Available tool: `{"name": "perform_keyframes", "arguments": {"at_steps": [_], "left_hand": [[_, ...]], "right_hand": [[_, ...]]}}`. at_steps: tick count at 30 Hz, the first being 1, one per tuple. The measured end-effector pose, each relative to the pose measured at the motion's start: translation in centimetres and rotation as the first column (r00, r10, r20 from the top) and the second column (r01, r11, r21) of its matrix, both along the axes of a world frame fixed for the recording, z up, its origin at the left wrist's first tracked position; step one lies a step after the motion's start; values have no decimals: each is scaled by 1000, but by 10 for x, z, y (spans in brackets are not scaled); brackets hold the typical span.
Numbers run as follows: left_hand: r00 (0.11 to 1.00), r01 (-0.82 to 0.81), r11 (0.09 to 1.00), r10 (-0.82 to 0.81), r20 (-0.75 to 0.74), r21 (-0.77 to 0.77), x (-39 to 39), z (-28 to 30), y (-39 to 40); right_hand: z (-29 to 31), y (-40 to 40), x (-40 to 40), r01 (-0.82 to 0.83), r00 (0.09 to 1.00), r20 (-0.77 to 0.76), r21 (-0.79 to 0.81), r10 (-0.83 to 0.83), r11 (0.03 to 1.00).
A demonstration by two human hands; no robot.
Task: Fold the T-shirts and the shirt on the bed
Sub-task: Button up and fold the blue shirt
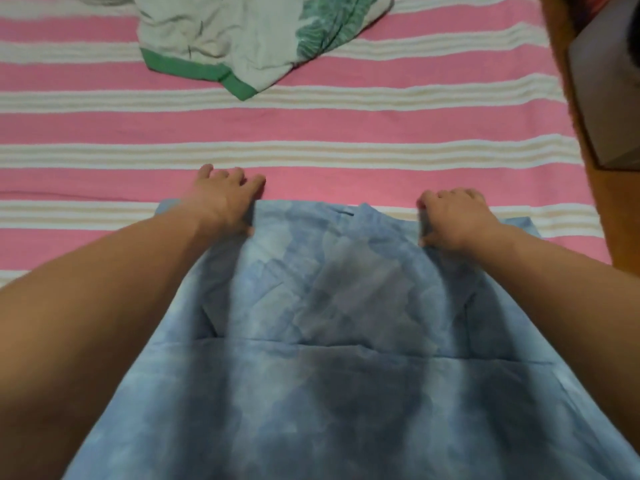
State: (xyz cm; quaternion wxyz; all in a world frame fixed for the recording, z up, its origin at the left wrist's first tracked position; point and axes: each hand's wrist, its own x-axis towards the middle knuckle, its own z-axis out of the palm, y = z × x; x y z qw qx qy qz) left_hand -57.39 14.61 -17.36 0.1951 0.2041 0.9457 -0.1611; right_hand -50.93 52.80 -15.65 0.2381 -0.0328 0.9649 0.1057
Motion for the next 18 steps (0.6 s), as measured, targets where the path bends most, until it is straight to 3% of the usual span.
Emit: {"name": "perform_keyframes", "arguments": {"at_steps": [2,5,7,9,11,14,18], "left_hand": [[998,-41,999,41,48,-7,1,6,2],[993,113,993,-113,21,-43,17,25,-3],[986,165,985,-163,-30,58,38,40,-20],[991,129,959,-116,-68,254,65,60,-42],[992,116,930,-89,-92,348,101,86,-61],[986,162,914,-133,-101,373,162,112,-81],[976,218,906,-211,-60,364,228,104,-100]], "right_hand": [[12,-4,-1,7,995,96,48,-12,999],[34,0,13,-110,982,158,32,104,993],[46,10,31,-203,979,5,-85,204,976],[63,20,59,-249,962,-157,-171,223,953],[79,27,94,-289,942,-240,-221,235,931],[97,31,153,-374,906,-321,-305,275,876],[93,19,223,-456,875,-341,-339,345,823]]}}
